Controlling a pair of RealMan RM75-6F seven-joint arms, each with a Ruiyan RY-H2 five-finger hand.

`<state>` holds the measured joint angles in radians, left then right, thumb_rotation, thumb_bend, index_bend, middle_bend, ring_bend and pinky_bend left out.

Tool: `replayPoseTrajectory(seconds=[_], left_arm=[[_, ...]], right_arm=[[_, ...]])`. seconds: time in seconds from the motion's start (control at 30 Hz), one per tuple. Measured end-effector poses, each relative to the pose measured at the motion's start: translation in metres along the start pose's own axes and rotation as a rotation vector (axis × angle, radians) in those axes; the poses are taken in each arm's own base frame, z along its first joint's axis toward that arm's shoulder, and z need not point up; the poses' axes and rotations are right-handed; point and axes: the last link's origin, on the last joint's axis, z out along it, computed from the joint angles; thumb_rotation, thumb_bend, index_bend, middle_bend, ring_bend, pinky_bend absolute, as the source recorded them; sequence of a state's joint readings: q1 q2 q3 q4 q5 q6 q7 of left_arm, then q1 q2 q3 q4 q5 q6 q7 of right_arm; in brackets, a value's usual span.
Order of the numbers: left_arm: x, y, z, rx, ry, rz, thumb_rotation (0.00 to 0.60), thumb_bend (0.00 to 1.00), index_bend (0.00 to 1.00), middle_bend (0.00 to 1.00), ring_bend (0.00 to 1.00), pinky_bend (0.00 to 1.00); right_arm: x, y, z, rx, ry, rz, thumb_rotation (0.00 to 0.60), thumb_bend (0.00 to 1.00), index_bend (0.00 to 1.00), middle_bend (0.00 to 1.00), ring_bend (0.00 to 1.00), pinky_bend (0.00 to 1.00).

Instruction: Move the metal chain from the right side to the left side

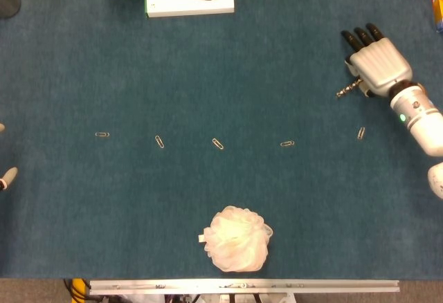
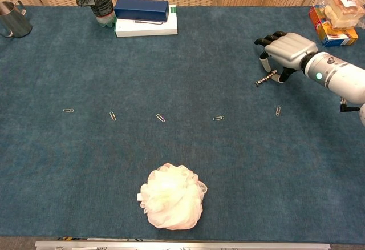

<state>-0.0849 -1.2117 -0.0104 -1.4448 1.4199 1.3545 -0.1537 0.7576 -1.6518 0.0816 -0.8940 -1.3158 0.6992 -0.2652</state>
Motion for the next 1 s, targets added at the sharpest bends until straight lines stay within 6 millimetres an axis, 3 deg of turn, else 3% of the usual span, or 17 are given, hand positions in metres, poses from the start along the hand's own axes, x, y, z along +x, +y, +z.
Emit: replayPoseTrajectory(seconds=[1.0], left_arm=[[-0.0004, -0.0008, 0.0005, 0.000, -0.003, -0.004, 0.600, 0.18, 0.28, 0.33, 0.27, 0.26]], right_arm=[[0.0015, 0.0003, -0.0036, 0.001, 0.005, 0.012, 0.600, 0.35, 0.60, 0.06, 0.00, 0.04]])
